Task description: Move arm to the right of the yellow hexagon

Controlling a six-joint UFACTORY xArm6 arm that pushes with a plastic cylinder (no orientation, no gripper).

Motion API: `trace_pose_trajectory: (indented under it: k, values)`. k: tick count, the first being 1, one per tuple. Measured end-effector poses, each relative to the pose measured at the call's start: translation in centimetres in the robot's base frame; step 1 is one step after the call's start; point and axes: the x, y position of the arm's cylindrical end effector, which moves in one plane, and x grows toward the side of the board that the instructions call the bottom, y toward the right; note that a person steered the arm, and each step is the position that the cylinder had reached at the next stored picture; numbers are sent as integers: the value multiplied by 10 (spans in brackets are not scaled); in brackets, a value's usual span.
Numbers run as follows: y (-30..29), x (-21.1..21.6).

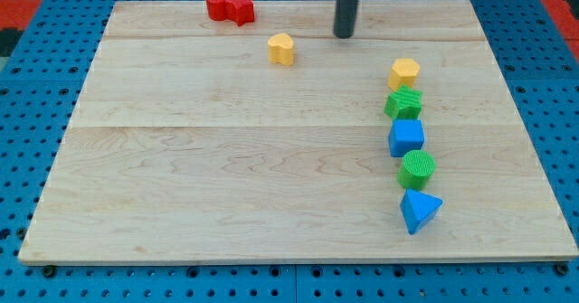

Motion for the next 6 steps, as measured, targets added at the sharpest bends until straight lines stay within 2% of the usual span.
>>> trace_pose_trajectory:
  k: [1,2,3,4,5,6]
  values:
    - [48,1]
    - [157,-4]
    - [194,50]
    - [157,96]
    - [126,93]
    - [120,69]
